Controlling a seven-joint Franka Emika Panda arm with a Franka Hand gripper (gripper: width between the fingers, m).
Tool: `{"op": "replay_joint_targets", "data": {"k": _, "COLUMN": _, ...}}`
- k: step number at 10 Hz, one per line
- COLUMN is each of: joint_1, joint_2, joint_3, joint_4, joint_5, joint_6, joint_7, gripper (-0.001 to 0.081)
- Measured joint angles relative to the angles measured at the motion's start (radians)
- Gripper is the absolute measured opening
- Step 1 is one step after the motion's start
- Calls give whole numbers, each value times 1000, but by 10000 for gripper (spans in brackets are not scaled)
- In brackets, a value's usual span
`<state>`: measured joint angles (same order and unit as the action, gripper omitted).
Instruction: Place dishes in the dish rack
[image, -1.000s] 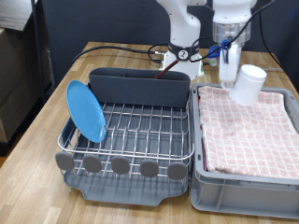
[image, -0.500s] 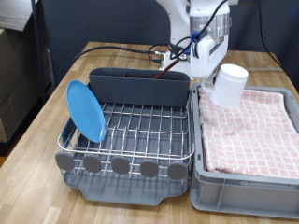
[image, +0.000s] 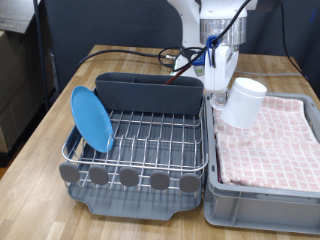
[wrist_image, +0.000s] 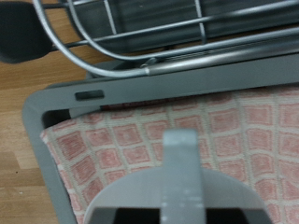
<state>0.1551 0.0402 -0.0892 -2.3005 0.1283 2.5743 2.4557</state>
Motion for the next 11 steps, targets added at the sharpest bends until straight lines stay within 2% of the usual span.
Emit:
{"op": "replay_joint_targets", "data": {"k": 1, "joint_1": 0, "joint_2": 39, "joint_3": -3, "joint_4": 41, "joint_5": -10, "joint_6": 0, "joint_7": -56, "gripper": 72}}
{"op": "replay_joint_targets", "data": {"k": 3, "joint_1": 0, "joint_2": 39, "joint_3": -5, "joint_4": 40, "joint_5": -6, "joint_6": -1, "joint_7": -44, "gripper": 72}}
{"op": "replay_joint_targets", "data": {"k": 4, "joint_1": -2, "joint_2": 39, "joint_3": -10, "joint_4": 42, "joint_5": -5, "joint_6": -1, "joint_7": -97, "gripper": 72}}
{"op": "replay_joint_targets", "data": {"k": 7, "joint_1": -31, "joint_2": 42, "joint_3": -30, "joint_4": 87, "joint_5": -4, "joint_6": -59, "joint_7": -368, "gripper": 72}}
{"op": "replay_joint_targets", "data": {"k": 9, "joint_1": -53, "joint_2": 64, "joint_3": -40, "joint_4": 147, "joint_5": 3, "joint_6": -96, "joint_7": -520, "gripper": 72}}
{"op": "replay_joint_targets", "data": {"k": 11, "joint_1": -72, "joint_2": 115, "joint_3": -39, "joint_4": 228, "joint_5": 41, "joint_6": -134, "joint_7": -683, "gripper": 72}}
